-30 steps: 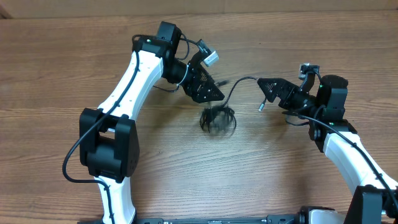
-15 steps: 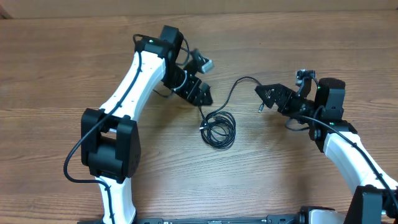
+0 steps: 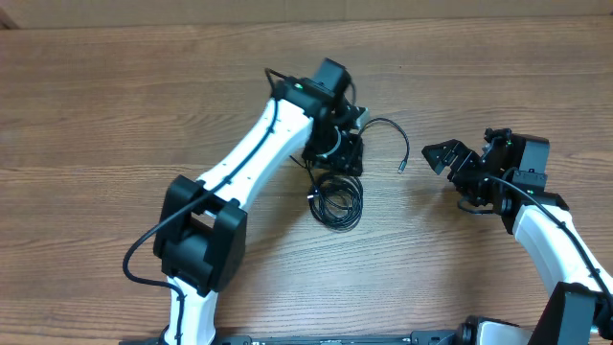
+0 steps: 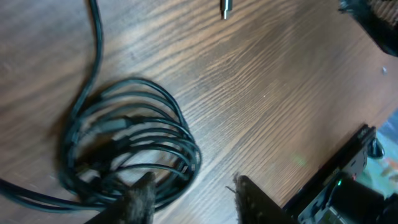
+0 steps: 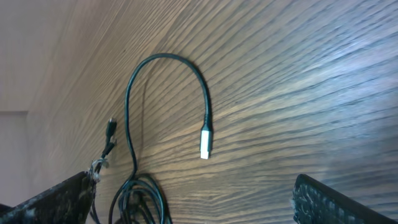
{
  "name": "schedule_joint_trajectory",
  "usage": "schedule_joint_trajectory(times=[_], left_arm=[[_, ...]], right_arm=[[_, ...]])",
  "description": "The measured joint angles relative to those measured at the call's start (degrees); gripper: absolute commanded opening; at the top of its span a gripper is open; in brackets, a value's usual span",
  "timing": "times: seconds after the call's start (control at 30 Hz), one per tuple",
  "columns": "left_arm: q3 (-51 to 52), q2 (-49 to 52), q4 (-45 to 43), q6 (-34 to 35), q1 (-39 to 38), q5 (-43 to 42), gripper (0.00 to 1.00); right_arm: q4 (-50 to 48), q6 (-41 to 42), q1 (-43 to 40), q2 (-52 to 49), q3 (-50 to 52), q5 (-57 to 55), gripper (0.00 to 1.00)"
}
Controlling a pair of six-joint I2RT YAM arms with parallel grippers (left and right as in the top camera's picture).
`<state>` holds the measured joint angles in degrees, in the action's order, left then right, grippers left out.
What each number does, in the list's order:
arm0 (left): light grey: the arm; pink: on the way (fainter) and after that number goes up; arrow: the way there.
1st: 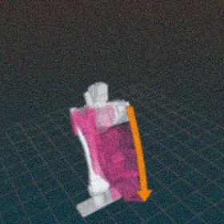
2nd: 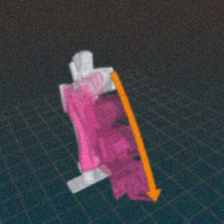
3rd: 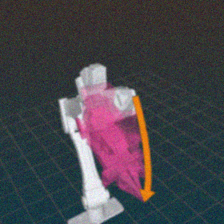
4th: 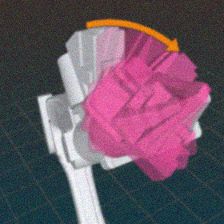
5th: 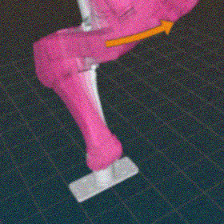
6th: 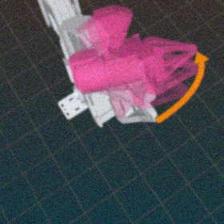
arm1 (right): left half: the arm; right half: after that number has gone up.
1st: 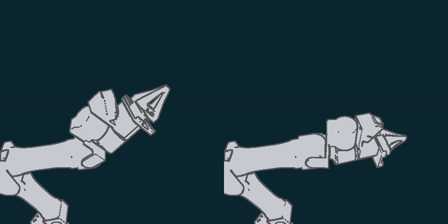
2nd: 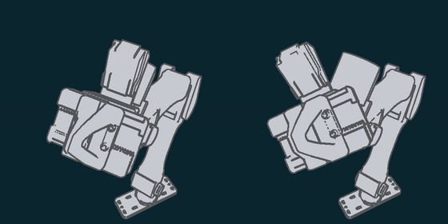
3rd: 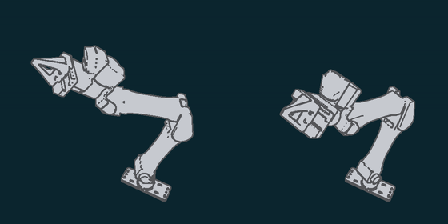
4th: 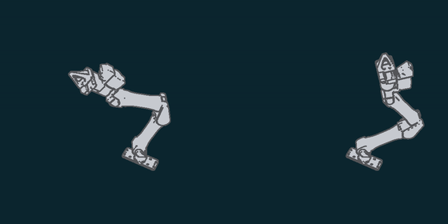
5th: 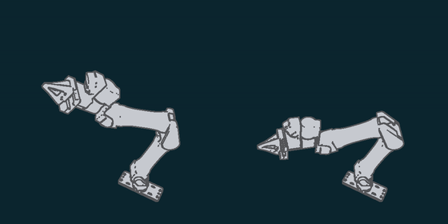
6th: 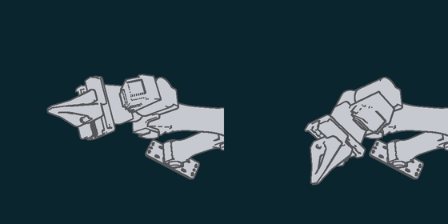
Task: Untangle cables
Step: 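Lower the left gripper over the dropped coil and grasp it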
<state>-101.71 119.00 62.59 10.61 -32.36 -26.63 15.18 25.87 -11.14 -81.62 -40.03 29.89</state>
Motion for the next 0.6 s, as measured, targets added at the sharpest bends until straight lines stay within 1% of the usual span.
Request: schedule_joint_trajectory(times=[0.1, 0.17, 0.27, 0.4, 0.57, 0.6], left_arm=[[0.0, 0.0, -0.1, 5.8, -1.2, 2.1, 0.54], [0.2, 0.0, -0.4, 8.5, -1.3, 2.8, 0.53], [2.4, -0.2, -2.2, 12.3, -1.2, 3.5, 0.43], [7.9, -0.3, -6.3, 15.3, -1.3, 3.5, 0.40], [13.3, -0.4, -11.5, 17.4, -1.3, 1.7, 0.41], [14.1, -0.4, -12.5, 17.9, -1.3, 1.6, 0.39]], right_arm=[[0.5, 0.0, -0.1, 0.0, 0.0, -0.2, 1.00], [0.9, 0.0, -0.1, 0.0, 0.0, -0.3, 1.00], [1.2, 0.0, -0.1, 0.0, 0.0, -0.3, 1.00], [1.6, 0.0, -0.1, 0.0, 0.0, -0.3, 1.00], [1.6, 0.0, -0.1, 0.0, 0.0, -0.3, 1.00], [1.7, 0.0, -0.1, 0.0, 0.0, -0.3, 1.00]])
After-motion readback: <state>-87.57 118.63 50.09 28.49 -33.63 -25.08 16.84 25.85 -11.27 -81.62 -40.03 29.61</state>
